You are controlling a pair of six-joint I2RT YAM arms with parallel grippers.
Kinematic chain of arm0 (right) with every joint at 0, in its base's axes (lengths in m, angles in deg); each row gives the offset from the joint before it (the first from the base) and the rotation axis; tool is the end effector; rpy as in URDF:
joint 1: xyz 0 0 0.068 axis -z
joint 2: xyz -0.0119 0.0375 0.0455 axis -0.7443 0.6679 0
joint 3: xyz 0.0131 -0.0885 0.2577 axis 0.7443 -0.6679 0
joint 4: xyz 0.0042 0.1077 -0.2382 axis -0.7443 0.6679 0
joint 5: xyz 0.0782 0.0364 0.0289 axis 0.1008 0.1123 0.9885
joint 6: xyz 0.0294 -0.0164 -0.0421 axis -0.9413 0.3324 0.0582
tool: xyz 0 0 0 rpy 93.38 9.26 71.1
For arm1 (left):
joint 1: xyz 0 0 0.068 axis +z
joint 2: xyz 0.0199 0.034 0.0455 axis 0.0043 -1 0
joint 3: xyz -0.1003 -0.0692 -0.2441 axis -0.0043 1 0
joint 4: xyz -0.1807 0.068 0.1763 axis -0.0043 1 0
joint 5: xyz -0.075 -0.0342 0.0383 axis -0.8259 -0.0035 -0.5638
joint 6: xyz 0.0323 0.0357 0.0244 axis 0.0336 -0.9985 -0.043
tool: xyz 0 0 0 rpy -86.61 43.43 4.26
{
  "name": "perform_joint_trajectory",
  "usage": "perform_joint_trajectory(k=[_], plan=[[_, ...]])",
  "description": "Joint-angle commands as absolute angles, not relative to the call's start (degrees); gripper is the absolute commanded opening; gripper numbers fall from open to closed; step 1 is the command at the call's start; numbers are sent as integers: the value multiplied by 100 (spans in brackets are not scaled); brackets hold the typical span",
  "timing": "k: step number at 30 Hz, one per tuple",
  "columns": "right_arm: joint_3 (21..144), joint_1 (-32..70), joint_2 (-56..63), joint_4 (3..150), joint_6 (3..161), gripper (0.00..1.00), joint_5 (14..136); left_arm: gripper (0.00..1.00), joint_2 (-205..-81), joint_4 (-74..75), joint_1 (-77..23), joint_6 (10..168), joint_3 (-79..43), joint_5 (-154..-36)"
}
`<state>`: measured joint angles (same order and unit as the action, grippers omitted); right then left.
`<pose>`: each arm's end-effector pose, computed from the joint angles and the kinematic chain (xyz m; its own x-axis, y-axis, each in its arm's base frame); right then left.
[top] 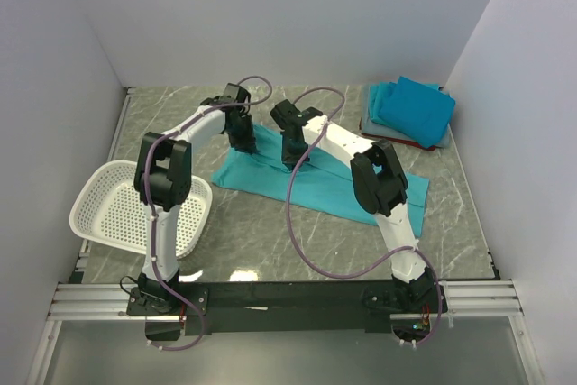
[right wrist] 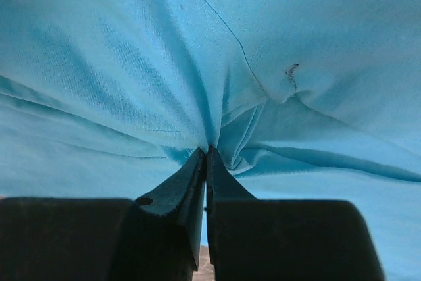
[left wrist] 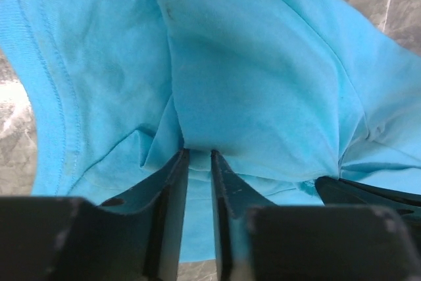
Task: Fold and stack the t-shirts
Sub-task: Fold the tshirt
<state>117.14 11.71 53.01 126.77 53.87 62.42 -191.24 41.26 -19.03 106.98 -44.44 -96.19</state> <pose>0.3859 0.2805 0.1812 -0.9511 0.0068 -0.3089 -0.0309 0.9927 0.1169 0.4356 -0.1541 0.1866 -0.9289 -0.1920 -0.3168 -0.0776 0.9371 -0.3403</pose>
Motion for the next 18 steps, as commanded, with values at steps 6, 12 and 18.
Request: perform_joint_trajectory(k=[6, 12, 18], plan=[[11578, 1180, 4818, 12598, 5385, 7, 6265, 13, -19206, 4116, -1984, 10570, -4660, -9510], [11595, 1180, 4809, 12571, 5385, 7, 6274, 0, -19224, 4090, -1984, 10543, -4572, -9388], [11648, 1180, 4827, 12598, 5403, 7, 6291, 0, -19110, 4108, -1984, 10552, -4607, -9370]])
